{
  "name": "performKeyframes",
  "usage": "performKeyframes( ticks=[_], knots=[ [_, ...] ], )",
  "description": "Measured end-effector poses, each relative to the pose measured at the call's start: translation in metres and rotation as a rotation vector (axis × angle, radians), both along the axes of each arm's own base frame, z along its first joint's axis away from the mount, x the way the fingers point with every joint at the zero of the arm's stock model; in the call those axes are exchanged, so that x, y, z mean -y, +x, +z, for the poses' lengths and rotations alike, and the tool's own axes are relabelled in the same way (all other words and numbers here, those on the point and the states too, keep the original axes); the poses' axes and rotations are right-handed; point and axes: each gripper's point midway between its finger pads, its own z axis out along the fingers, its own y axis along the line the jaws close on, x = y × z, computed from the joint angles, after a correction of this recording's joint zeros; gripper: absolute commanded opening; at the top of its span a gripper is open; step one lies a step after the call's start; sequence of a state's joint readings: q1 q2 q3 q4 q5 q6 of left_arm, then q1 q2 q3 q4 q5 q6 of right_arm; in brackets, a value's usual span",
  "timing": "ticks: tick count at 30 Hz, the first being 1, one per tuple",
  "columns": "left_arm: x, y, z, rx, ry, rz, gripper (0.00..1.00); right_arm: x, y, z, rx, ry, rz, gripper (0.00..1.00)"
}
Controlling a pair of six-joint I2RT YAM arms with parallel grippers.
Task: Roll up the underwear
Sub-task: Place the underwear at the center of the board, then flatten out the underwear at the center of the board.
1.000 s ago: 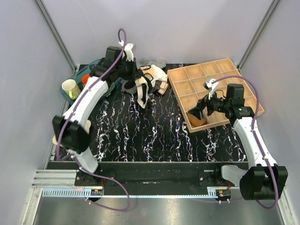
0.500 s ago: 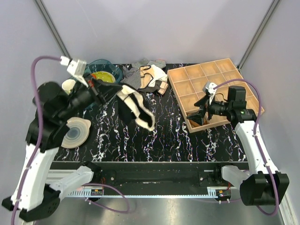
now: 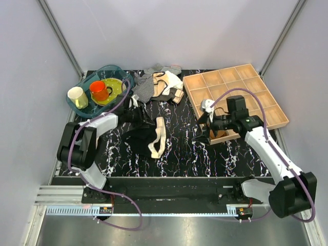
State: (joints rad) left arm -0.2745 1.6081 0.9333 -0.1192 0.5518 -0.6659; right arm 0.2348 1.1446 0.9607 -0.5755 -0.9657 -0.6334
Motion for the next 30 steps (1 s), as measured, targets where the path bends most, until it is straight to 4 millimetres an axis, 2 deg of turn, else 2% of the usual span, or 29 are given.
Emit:
performKeyframes(
  ticks=[1,2,4,5,7,8,9,11,13,15,16,19,21,23,26,27,30],
  knots=[
    [-0.003,0.000,-0.014,-0.043,0.019,-0.001,0.59,-0.005,-0.002,-0.004,0.006,-0.012,0.027,0.99],
    [-0.006,-0.002,-0.017,-0.062,0.044,-0.017,0.64,-0.013,-0.007,-0.010,0.019,-0.027,0.070,0.99],
    [-0.010,0.003,0.003,0.000,0.090,-0.047,0.69,-0.024,-0.016,-0.022,0.037,-0.054,0.138,0.97],
    [-0.012,0.010,0.025,0.081,0.124,-0.065,0.74,-0.030,-0.021,-0.029,0.035,-0.070,0.171,0.96],
    [-0.023,0.023,0.084,0.303,0.199,-0.064,0.78,-0.044,-0.030,-0.043,0.024,-0.100,0.232,0.92],
    [-0.032,0.022,0.120,0.433,0.233,-0.047,0.80,-0.054,-0.034,-0.051,0.010,-0.116,0.263,0.91],
    [-0.042,0.017,0.146,0.528,0.262,-0.025,0.84,-0.064,-0.038,-0.060,-0.011,-0.132,0.293,0.89],
    [-0.064,-0.006,0.191,0.719,0.317,0.030,0.84,-0.083,-0.042,-0.076,-0.061,-0.160,0.320,0.86],
    [-0.083,-0.030,0.208,0.834,0.365,0.074,0.84,-0.107,-0.041,-0.089,-0.122,-0.183,0.322,0.82],
    [-0.098,-0.046,0.195,0.858,0.421,0.095,0.84,-0.127,-0.036,-0.096,-0.181,-0.182,0.292,0.77],
    [-0.103,-0.049,0.179,0.835,0.451,0.092,0.84,-0.137,-0.032,-0.100,-0.208,-0.180,0.266,0.77],
    [-0.117,-0.060,0.105,0.657,0.562,0.046,0.84,-0.159,-0.021,-0.111,-0.274,-0.172,0.195,0.75],
    [-0.123,-0.068,0.073,0.560,0.610,0.010,0.84,-0.167,-0.019,-0.121,-0.317,-0.175,0.153,0.73],
    [-0.126,-0.071,0.066,0.533,0.630,-0.003,0.84,-0.174,-0.020,-0.130,-0.357,-0.182,0.119,0.70],
    [-0.126,-0.069,0.070,0.552,0.635,-0.004,0.84,-0.183,-0.021,-0.146,-0.411,-0.202,0.081,0.58],
    [-0.126,-0.069,0.070,0.554,0.636,-0.005,0.84,-0.186,-0.021,-0.151,-0.425,-0.209,0.073,0.49],
    [-0.126,-0.069,0.070,0.557,0.638,-0.007,0.84,-0.193,-0.017,-0.162,-0.462,-0.226,0.048,0.32]
  ],
)
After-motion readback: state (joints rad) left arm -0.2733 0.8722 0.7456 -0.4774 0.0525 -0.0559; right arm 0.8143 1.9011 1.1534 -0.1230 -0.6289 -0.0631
